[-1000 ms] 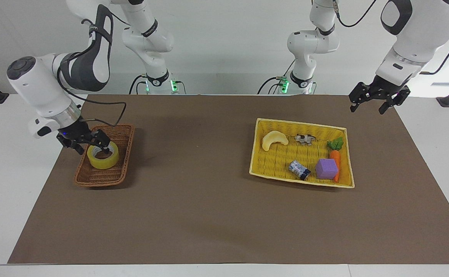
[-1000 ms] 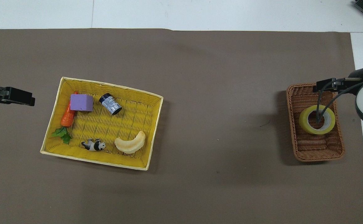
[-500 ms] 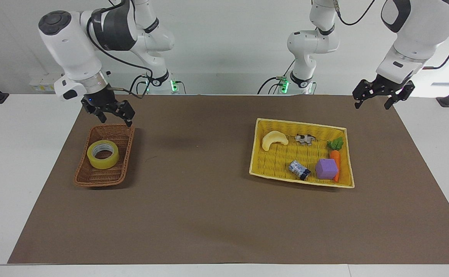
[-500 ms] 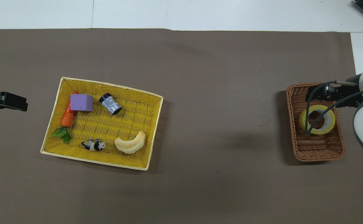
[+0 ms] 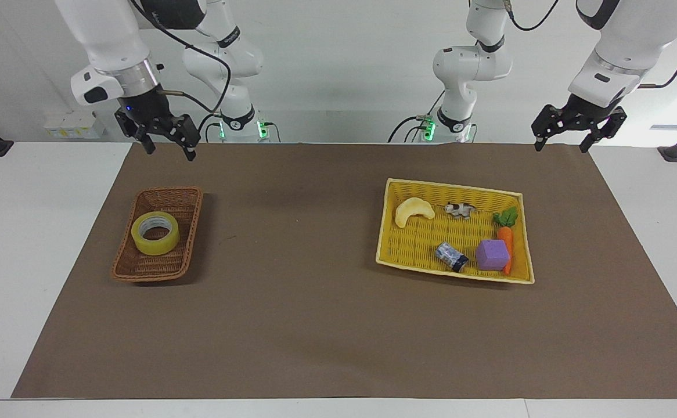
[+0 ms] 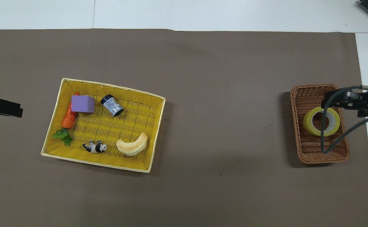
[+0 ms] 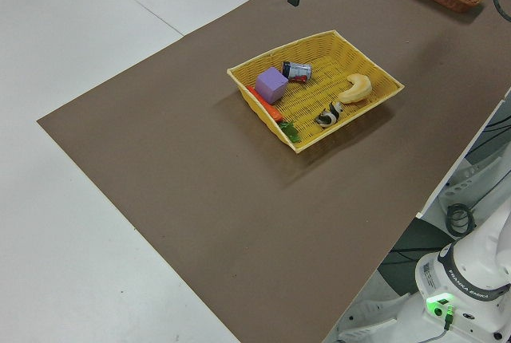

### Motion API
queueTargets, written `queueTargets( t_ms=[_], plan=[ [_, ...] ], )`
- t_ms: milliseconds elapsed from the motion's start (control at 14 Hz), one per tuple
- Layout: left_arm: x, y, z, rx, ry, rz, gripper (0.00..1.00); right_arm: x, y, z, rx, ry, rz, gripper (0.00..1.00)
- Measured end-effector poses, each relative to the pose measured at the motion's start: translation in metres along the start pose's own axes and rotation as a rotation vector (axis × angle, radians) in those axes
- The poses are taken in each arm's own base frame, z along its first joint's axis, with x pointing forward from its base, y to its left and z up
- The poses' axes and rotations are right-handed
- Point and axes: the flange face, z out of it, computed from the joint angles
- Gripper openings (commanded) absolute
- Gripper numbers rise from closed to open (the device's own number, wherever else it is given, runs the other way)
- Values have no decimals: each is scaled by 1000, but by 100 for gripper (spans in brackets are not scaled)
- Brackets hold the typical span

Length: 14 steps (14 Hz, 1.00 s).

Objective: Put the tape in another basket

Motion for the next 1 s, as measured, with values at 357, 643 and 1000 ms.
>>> queueTargets(
  t_ms=[357,643,1000],
  plan=[
    [-1,-13,0,-1,-1,-25,100,-2,33,-26,-6,-17,-7,100],
    [-2,-16,0,-1,-1,-31,100,-5,30,-27,-10,-27,-18,100],
    [-2,-16,0,-1,-1,-31,100,-11,30,-31,-57,-24,-93,100]
  ],
)
